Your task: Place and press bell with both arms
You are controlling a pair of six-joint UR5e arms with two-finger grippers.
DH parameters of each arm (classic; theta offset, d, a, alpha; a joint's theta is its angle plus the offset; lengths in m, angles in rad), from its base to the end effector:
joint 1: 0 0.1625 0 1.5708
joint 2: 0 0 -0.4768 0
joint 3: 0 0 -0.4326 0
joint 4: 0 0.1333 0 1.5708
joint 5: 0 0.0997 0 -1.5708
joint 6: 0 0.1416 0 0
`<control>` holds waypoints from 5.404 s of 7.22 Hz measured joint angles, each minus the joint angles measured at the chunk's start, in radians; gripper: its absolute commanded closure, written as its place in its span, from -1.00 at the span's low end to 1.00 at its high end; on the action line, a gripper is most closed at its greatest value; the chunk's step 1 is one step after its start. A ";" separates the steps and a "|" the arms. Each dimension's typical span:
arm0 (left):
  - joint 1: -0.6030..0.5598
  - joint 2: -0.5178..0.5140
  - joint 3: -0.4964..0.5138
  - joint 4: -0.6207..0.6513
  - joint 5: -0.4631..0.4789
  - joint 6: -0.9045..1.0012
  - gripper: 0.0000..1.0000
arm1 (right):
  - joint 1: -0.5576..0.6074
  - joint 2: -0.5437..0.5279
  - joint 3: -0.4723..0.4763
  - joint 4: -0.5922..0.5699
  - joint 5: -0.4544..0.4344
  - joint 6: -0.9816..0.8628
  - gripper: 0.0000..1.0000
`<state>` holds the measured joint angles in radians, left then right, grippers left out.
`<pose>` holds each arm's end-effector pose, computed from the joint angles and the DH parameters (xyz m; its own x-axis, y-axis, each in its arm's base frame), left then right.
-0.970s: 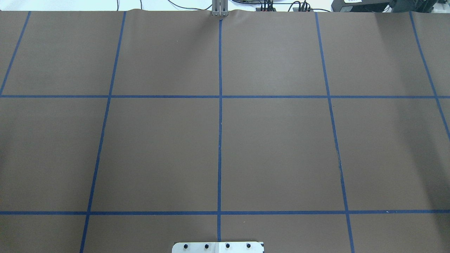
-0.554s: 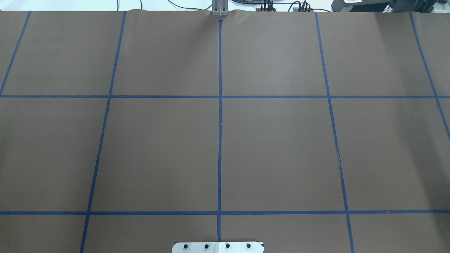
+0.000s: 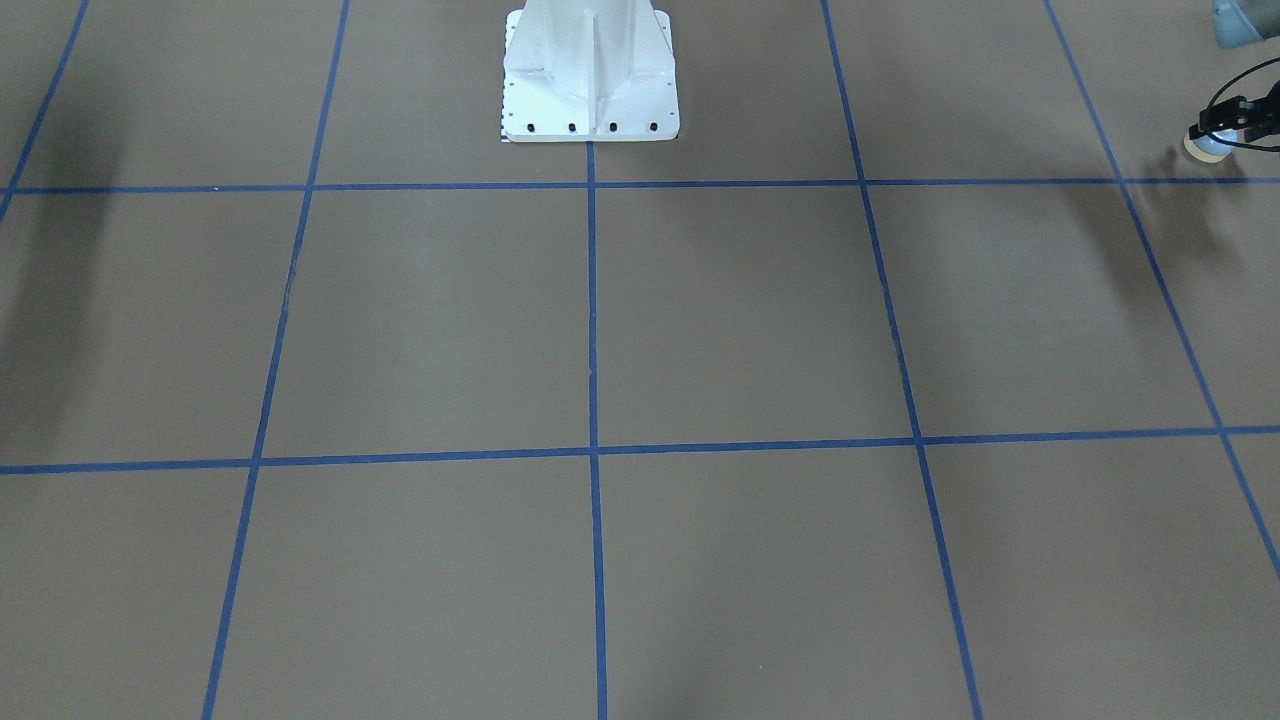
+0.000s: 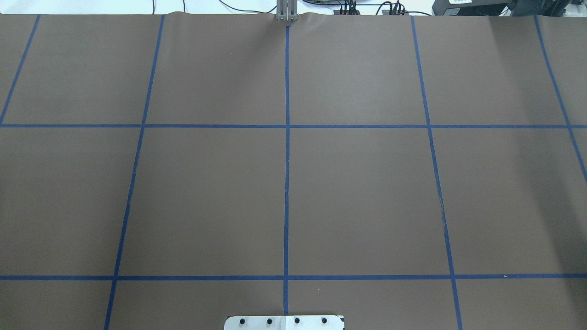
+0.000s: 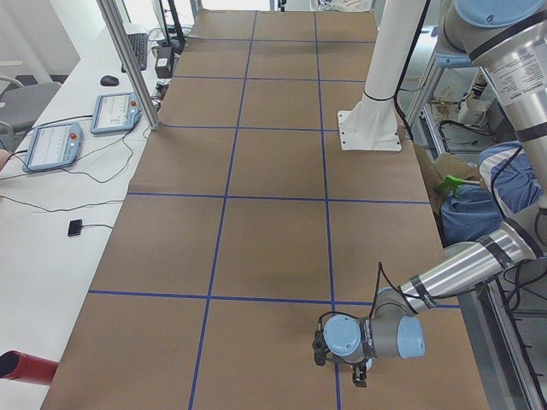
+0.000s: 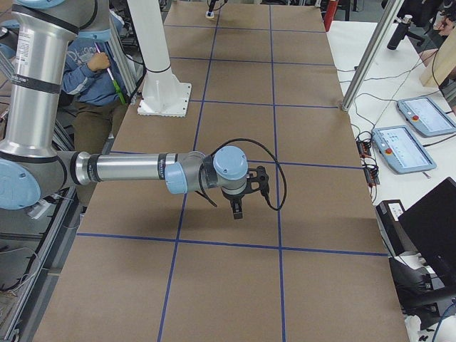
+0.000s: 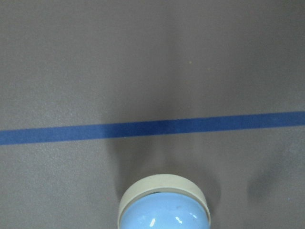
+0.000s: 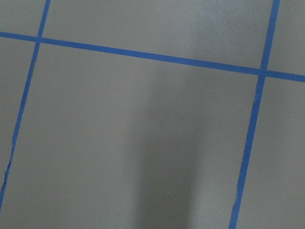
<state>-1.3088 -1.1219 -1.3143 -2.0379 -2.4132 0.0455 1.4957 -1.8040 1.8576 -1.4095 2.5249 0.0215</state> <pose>0.0244 -0.1975 0.9877 0.6764 0.0450 -0.7351 -0.2828 0.9375 -0.2028 -0.0150 -0.4368 0.6620 0.5651 -0.1959 0.8014 0.0612 0.9787 0.1961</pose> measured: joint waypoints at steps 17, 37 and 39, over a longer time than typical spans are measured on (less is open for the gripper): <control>0.018 -0.008 -0.008 -0.045 -0.049 -0.065 0.96 | -0.001 -0.007 0.003 0.003 0.002 0.000 -1.00; 0.685 -1.508 0.245 0.473 0.093 -0.972 0.71 | -0.002 -0.005 0.004 0.004 0.000 0.002 -1.00; 0.697 -1.524 0.291 0.438 0.108 -0.980 0.67 | -0.002 -0.004 0.003 0.003 0.000 0.003 -1.00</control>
<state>-0.6116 -2.6454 -1.0234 -1.6004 -2.3055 -0.9348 1.4941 -1.8078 1.8610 -1.4061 2.5249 0.0244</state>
